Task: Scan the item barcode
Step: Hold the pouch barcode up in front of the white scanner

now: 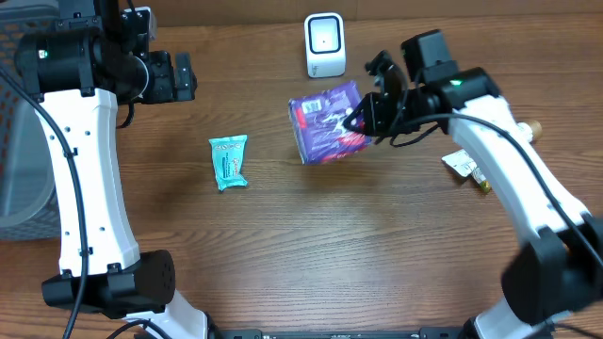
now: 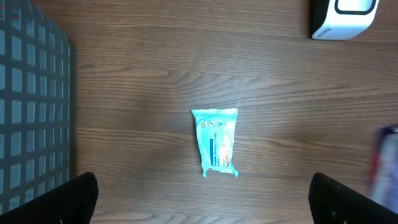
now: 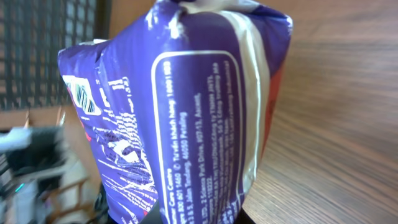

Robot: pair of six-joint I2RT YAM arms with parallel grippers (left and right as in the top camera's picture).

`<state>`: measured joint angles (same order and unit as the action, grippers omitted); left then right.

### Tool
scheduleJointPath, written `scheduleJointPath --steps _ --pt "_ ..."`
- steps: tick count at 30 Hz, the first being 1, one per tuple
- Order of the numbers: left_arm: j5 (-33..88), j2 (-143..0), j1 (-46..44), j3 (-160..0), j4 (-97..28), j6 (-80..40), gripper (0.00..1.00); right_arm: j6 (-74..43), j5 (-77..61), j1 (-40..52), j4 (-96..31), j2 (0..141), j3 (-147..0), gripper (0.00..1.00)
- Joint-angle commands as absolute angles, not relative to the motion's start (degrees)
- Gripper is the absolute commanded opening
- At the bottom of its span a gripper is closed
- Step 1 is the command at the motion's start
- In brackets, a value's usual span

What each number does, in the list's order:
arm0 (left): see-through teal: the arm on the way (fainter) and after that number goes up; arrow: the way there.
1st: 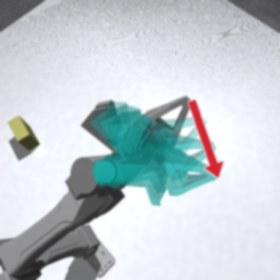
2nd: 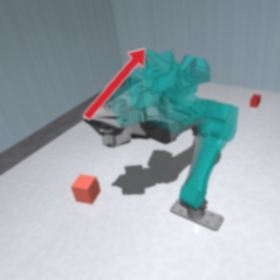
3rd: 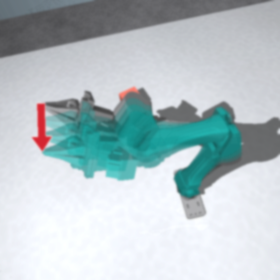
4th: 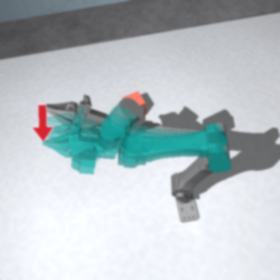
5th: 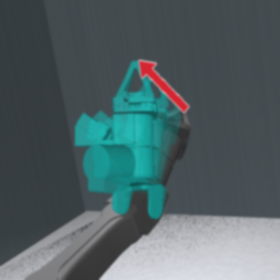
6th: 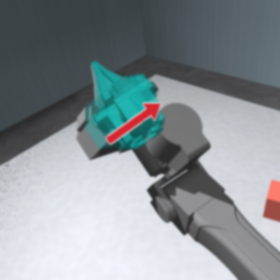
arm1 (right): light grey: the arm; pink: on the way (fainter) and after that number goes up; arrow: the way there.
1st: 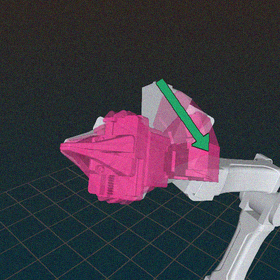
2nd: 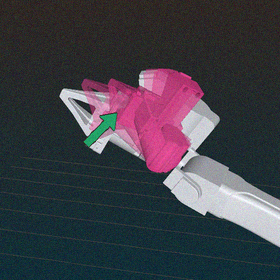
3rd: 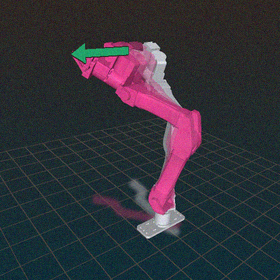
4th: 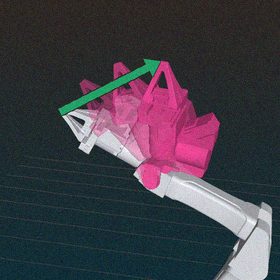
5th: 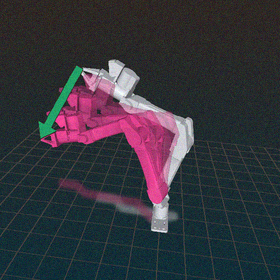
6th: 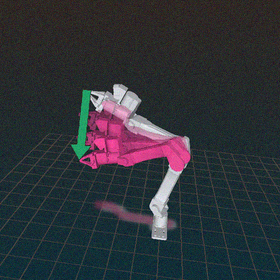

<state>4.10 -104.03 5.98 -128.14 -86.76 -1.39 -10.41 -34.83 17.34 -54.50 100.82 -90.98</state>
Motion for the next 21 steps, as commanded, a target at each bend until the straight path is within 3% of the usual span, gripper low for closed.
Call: scheduleJointPath --steps 1,21 --pt "4.08 -104.51 5.69 -128.35 -86.70 -1.72 0.99 -13.80 -28.64 17.76 -54.08 94.56 -92.71 0.04" --pt "4.05 -104.51 5.69 -128.35 -86.70 -1.72 1.00 -13.72 -28.53 17.89 -54.08 88.33 -93.03 0.04"
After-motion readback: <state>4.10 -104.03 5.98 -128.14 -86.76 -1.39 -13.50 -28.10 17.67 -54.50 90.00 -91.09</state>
